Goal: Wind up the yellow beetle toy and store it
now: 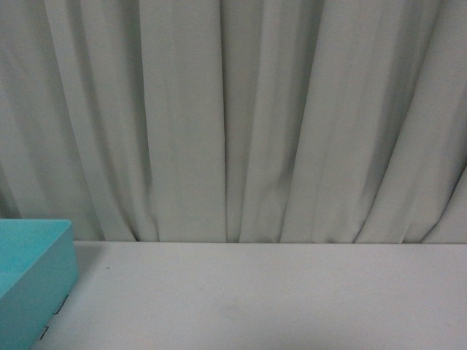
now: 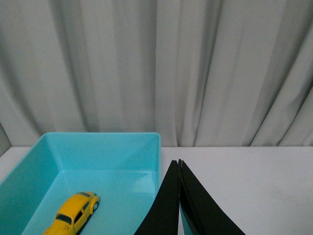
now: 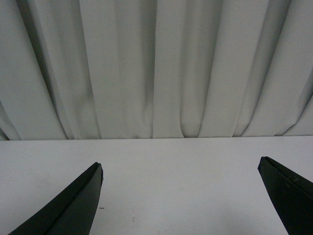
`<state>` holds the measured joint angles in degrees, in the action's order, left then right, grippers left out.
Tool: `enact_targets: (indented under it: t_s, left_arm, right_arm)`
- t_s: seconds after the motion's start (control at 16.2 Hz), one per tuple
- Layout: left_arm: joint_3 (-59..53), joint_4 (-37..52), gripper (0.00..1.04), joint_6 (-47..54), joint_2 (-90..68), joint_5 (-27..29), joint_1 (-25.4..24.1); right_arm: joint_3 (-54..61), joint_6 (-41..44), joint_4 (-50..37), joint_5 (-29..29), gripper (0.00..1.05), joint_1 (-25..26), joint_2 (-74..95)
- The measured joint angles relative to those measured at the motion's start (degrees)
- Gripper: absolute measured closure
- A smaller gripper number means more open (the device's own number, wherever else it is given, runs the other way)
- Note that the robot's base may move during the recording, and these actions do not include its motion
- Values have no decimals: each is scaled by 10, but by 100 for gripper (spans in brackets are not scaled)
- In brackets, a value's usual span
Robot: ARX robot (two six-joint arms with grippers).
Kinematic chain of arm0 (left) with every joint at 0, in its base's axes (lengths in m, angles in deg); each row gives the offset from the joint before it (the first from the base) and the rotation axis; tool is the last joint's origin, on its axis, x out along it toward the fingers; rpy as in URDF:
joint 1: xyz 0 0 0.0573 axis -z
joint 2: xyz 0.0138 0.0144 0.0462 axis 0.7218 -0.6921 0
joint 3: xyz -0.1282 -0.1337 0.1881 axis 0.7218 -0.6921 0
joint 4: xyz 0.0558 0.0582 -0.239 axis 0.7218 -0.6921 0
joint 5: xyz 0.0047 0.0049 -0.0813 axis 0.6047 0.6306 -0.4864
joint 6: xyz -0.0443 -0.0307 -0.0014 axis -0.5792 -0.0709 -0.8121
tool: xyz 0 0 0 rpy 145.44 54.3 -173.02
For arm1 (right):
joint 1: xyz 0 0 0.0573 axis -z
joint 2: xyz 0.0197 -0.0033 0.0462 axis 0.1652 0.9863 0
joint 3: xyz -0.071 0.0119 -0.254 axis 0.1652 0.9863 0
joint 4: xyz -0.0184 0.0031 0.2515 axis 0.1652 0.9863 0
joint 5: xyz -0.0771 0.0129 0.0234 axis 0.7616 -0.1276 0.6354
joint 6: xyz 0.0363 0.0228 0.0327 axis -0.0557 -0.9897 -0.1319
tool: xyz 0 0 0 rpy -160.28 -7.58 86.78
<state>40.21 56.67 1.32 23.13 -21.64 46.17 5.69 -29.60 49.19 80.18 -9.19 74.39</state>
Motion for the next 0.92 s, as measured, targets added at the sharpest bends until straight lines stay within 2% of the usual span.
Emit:
enact_targets:
  t_s: [0.18,0.55,0.74,0.92]
  left_arm:
    - [0,-69,103,0,66,0,0]
    - [0,-128,103,0,125,0,0]
    - [0,-233,103,0,211,0,0]
    - [0,-231,103,0,219,1,0]
  right_arm:
    - [0,0,0,0,7,0,0]
    - [0,0,0,0,7,0,0]
    - [0,0,0,0,7,0,0]
    - [0,0,0,0,7,0,0]
